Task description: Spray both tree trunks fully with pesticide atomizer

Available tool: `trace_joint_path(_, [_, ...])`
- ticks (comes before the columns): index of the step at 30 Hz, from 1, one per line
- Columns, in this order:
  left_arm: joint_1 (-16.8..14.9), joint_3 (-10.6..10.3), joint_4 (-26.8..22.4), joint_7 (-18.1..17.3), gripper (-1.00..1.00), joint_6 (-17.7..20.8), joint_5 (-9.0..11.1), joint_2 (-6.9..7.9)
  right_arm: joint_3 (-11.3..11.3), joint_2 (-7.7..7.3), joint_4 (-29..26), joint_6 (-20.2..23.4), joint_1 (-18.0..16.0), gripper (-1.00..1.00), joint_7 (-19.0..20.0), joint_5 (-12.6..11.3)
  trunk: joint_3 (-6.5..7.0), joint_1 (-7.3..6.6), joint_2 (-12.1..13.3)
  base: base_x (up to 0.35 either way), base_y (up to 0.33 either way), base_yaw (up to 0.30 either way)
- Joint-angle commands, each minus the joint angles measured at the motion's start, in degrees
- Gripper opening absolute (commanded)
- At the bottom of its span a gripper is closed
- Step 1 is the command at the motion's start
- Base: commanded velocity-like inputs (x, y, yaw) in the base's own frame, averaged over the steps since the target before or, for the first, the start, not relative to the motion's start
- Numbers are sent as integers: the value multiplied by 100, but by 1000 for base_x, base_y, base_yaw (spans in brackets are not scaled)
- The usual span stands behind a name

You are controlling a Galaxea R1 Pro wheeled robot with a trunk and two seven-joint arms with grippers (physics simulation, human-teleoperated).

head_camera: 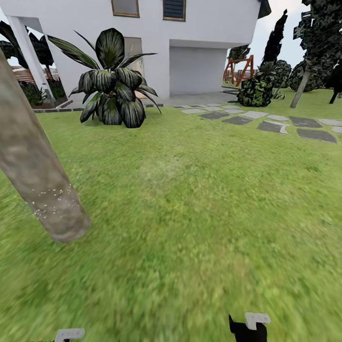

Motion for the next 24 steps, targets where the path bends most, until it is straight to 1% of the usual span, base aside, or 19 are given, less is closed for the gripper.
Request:
trace_joint_path(1, [-1, 44, 15, 19, -100, -20, -36, -6, 47, 7, 6, -16, -5, 100, -10, -45, -4, -4, -2, -195, 73, -300])
trace_joint_path(3, [-1, 45, 18, 7, -100, -17, -38, -12, 46, 8, 6, -15, -5, 100, -10, -45, -4, -4, -2, -63, 23, -300])
trace_joint_path(4, [-1, 45, 74, -39, -100, -18, -59, -98, 46, 8, 6, -17, -5, 100, -10, -48, -4, -4, -2, -5, 2, -300])
trace_joint_path(5, [-1, 45, 86, -38, -100, -20, -62, -127, 44, 8, 6, -18, -5, 100, -10, -46, -4, -4, -2, -2, 1, -300])
trace_joint_path(9, [-1, 38, 96, -45, -100, -21, -72, -188, 43, 8, 6, -17, -5, 100, -10, -45, -4, -4, -2, -1, 0, -300])
trace_joint_path(20, [16, 44, 98, -22, -100, -65, -40, -173, 45, 8, 6, -15, -5, 100, -10, -44, -4, -4, -2, 0, 0, -300])
trace_joint_path(24, [71, 45, 83, -9, -100, -66, -39, -177, 46, 8, 6, -15, -5, 100, -10, -44, -4, -4, -2, 0, -137, -300])
